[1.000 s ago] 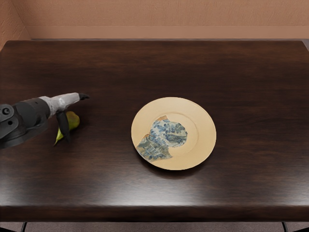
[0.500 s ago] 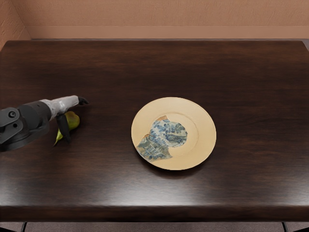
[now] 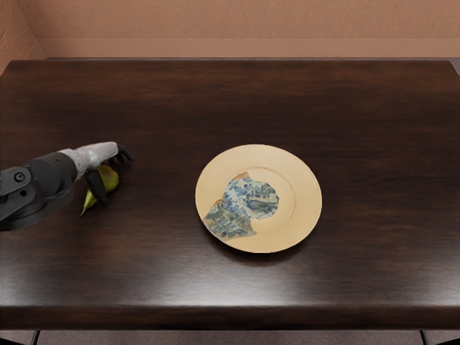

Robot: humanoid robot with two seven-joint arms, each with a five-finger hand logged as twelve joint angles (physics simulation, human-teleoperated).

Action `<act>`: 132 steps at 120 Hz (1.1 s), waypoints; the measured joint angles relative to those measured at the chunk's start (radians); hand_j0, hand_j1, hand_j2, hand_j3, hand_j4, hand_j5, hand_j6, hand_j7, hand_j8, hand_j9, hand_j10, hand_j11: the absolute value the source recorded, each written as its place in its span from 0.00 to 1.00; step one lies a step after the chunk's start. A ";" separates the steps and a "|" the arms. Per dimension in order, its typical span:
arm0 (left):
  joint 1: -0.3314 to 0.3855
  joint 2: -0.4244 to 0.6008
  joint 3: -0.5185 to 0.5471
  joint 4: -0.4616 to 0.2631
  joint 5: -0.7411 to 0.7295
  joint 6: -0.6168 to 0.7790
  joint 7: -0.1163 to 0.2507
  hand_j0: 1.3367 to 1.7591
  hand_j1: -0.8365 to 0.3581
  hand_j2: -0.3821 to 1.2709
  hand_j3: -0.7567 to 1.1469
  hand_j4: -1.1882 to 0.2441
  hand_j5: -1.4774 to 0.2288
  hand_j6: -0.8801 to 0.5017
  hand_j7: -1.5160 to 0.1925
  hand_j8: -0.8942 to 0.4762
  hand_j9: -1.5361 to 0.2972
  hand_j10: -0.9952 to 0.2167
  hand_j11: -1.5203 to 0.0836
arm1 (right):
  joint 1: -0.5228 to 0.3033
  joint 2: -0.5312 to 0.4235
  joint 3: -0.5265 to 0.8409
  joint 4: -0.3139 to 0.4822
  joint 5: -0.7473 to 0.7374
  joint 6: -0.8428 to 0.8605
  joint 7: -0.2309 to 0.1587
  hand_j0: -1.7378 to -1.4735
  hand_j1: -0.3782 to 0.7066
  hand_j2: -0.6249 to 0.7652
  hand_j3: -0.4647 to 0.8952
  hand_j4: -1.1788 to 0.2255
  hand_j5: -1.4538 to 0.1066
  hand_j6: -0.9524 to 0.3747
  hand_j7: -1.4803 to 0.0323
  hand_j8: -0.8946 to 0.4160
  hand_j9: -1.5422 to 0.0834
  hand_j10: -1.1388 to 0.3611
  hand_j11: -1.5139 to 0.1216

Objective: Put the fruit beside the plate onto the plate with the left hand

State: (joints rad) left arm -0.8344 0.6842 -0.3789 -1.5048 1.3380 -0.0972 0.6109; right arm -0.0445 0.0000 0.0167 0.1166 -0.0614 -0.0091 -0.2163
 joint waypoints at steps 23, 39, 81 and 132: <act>0.003 0.000 0.015 -0.005 0.007 0.017 0.000 0.76 0.68 0.27 0.40 0.60 0.62 0.40 0.65 0.42 0.61 0.56 0.69 | 0.000 0.000 0.000 0.000 0.000 0.000 0.000 0.30 0.03 0.45 0.34 0.84 0.93 0.72 0.98 0.68 0.95 0.76 0.93; 0.006 0.000 0.026 -0.007 0.011 0.031 0.000 0.76 0.67 0.27 0.40 0.60 0.62 0.40 0.64 0.41 0.61 0.55 0.68 | 0.000 0.000 0.000 0.000 0.000 0.000 0.000 0.30 0.03 0.45 0.34 0.84 0.93 0.72 0.98 0.68 0.95 0.76 0.93; 0.008 0.002 0.037 -0.007 0.013 0.036 0.000 0.76 0.59 0.28 0.40 0.55 0.56 0.34 0.58 0.36 0.55 0.49 0.62 | 0.000 0.000 0.000 0.000 0.000 0.000 0.000 0.30 0.03 0.45 0.34 0.84 0.93 0.72 0.98 0.68 0.95 0.76 0.93; 0.007 0.000 0.050 -0.010 0.023 0.032 0.003 0.74 0.44 0.31 0.39 0.34 0.36 0.44 0.44 0.44 0.44 0.48 0.38 | 0.000 0.000 -0.001 0.000 0.000 0.000 0.000 0.30 0.03 0.45 0.34 0.84 0.93 0.72 0.98 0.68 0.95 0.76 0.93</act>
State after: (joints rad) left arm -0.8270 0.6842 -0.3287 -1.5149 1.3613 -0.0647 0.6134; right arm -0.0445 0.0000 0.0160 0.1166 -0.0613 -0.0092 -0.2163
